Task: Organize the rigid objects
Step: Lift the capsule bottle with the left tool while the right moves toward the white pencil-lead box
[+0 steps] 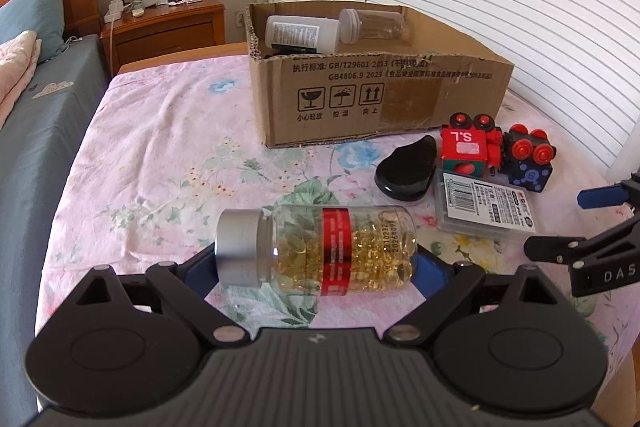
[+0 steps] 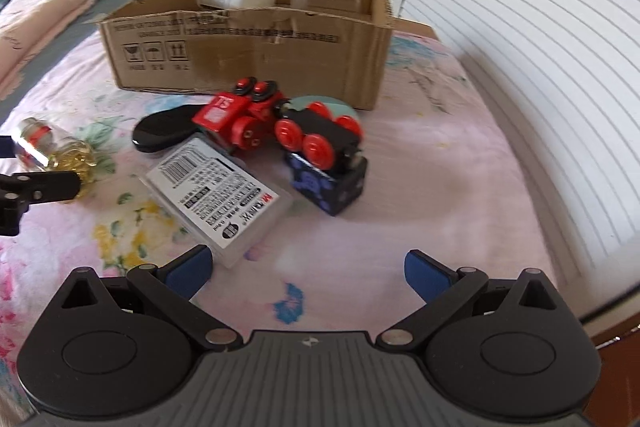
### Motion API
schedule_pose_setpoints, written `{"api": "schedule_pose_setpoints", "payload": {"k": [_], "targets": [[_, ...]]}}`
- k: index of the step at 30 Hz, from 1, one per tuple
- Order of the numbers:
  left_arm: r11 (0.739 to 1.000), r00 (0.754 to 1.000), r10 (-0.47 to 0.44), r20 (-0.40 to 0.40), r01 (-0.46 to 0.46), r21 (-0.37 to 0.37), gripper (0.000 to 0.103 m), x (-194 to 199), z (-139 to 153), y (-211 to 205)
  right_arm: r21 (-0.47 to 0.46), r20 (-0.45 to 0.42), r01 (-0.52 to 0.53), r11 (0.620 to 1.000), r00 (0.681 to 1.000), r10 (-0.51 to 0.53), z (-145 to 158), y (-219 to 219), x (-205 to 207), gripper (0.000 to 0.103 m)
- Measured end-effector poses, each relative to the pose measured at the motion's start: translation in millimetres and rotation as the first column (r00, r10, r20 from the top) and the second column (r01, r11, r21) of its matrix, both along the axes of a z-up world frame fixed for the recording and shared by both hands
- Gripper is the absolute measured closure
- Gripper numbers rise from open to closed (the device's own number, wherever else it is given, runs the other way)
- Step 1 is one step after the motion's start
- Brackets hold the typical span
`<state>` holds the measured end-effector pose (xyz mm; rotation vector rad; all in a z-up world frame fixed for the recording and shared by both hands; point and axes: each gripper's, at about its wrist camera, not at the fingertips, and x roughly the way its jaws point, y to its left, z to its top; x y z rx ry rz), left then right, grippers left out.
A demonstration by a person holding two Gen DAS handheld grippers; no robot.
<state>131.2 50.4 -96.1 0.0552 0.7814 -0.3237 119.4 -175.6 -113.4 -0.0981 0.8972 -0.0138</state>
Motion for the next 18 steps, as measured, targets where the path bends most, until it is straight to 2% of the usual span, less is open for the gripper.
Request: {"api": "schedule_pose_setpoints", "payload": {"k": [3,8,12,18], "targets": [[1.0,1.0,-0.011,0.006,0.011,0.003,0.009,1,1,2,-0.002,-0.009,-0.07,0.998,0.998,0.07,5,10,-5,0.008],[0.999,0.999,-0.031,0.024,0.031,0.017,0.009,-1,5,9,0.094,-0.024,-0.232,0.968,0.972,0.235,8,39,-9,0.009],[0.999,0.999,-0.043,0.02,0.042,0.02,0.009,-2,6,15,0.068,-0.043,-0.201,0.977,0.978,0.204,2,52,4,0.007],[0.999,0.999,-0.052,0.011,0.052,-0.002,0.009,-3,7,28,0.083,-0.053,-0.163,0.983,0.984,0.168,4,53,23,0.007]]}}
